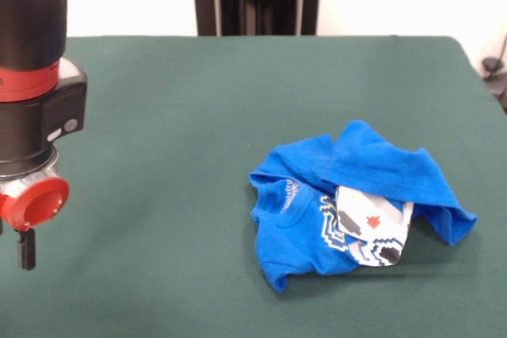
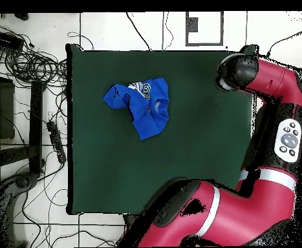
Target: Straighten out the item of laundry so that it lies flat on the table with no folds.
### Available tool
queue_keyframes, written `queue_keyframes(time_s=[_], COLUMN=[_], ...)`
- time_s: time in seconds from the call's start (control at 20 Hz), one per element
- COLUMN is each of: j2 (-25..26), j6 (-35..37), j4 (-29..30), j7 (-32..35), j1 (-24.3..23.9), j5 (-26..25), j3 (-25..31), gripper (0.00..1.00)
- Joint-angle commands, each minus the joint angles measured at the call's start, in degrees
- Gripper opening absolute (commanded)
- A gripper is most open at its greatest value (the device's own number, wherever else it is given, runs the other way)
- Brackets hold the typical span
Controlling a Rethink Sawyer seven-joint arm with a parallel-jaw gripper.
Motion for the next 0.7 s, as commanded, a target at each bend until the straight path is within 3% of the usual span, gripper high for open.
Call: queue_keyframes(time_s=[0.05,0.5,0.7], j2=[-4.1,-10.4,-9.8], j6=[7.2,6.2,7.3], j4=[7.6,17.6,16.8], j7=[-12.6,-12.2,-16.0], j1=[2.2,3.2,3.7], j5=[2.9,3.3,0.7], j3=[9.7,12.3,13.2], gripper=[1.0,1.0,1.0])
